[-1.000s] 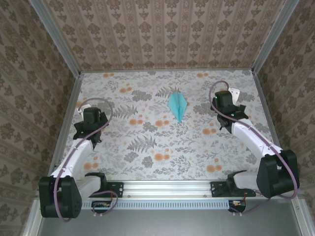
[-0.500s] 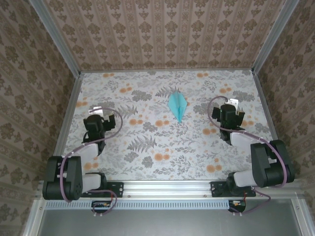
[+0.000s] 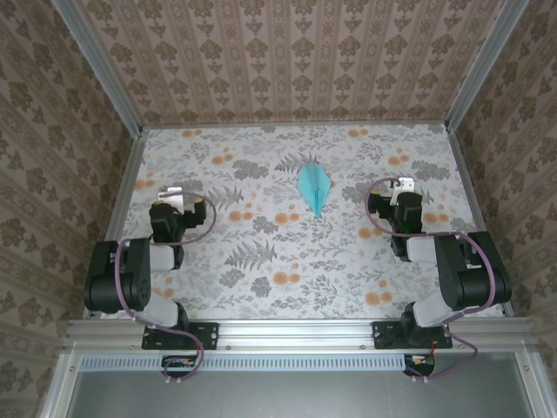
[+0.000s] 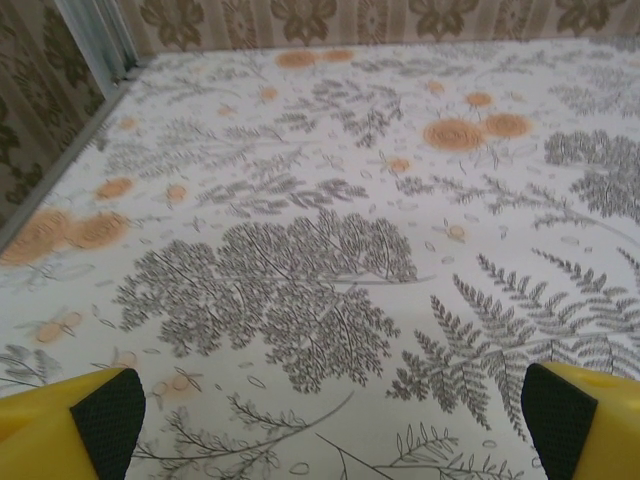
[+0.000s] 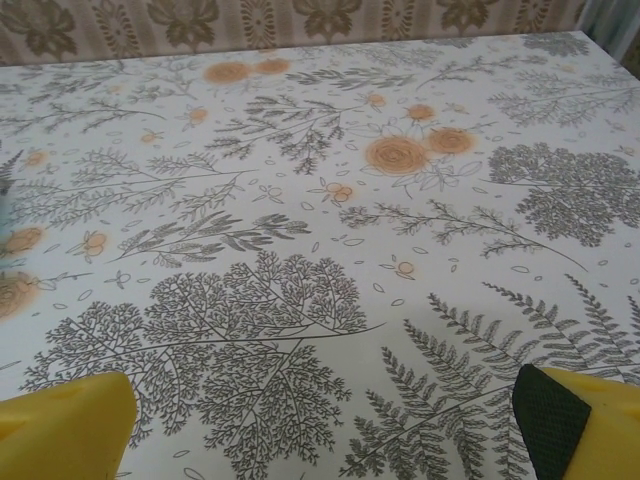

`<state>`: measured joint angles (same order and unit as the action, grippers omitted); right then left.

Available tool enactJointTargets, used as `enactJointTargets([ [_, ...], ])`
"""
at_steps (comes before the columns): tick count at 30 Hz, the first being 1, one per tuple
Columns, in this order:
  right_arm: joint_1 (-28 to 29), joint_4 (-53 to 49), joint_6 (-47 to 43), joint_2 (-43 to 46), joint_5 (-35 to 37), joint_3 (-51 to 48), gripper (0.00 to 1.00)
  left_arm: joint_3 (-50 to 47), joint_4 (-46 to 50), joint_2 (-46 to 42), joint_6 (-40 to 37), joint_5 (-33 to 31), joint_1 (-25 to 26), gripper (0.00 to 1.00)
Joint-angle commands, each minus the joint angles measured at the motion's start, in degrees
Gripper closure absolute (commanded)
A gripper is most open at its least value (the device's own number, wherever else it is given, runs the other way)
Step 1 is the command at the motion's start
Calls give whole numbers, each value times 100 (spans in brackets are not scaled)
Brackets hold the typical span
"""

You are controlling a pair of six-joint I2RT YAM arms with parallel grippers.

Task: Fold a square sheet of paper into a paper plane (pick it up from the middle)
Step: Reset both arms

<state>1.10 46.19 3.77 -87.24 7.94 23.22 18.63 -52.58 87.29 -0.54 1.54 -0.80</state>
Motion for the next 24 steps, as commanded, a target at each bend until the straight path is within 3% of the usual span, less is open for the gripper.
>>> enactJointTargets([
  [1, -14, 414, -131, -70, -249, -28, 0, 197, -115, 61, -126, 124, -17, 0],
  [4, -5, 399, -131, -74, -241, -13, 0, 443, 281, 95, -221, -440, 198, 0],
  [24, -5, 442, -131, -55, -261, -57, 0, 478, 353, 96, -273, -295, 211, 0],
])
